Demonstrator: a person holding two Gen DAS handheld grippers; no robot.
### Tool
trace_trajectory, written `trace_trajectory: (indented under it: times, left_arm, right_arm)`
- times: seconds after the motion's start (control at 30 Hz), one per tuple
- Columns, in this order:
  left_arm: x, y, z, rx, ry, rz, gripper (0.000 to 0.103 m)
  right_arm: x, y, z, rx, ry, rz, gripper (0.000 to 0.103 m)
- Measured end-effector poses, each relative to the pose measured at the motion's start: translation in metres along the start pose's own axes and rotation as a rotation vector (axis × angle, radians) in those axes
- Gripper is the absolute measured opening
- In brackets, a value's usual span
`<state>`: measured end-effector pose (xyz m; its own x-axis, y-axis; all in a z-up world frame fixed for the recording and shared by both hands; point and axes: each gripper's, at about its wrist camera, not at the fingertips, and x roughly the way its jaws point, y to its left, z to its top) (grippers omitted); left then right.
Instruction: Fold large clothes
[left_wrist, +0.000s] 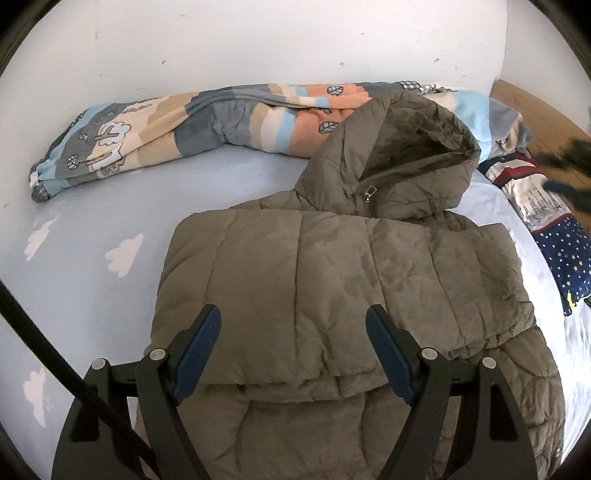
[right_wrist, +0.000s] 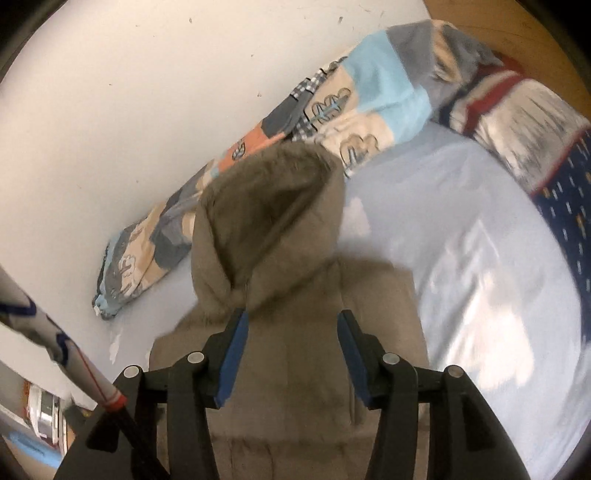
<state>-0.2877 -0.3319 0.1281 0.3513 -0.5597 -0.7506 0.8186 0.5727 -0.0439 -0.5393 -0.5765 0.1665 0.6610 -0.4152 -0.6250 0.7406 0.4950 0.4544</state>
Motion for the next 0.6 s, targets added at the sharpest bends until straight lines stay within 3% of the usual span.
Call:
trace_trajectory:
  times: [0.13,0.3,0.57,0.6]
  left_arm:
    - [0.003,0.002,0.0,0.035,0.008,0.01,0.08]
    - [0.01,0.006,-0.002,0.028,0.027,0.014,0.08]
    - [0.018,0.003,-0.006,0.046,0.03,0.026,0.08]
    - [0.019,0.003,-0.006,0.048,0.033,0.028,0.08]
  right_arm:
    - [0.044,-0.013,0.049,0.008,0.003,-0.081,0.055]
    - [0.095,-0.029,0.084,0.018,-0.016,-0.187,0.056]
    - [0.142,-0.034,0.112,0.046,-0.054,-0.128,0.057]
    - [0.147,-0.03,0.113,0.031,-0.048,-0.118,0.053]
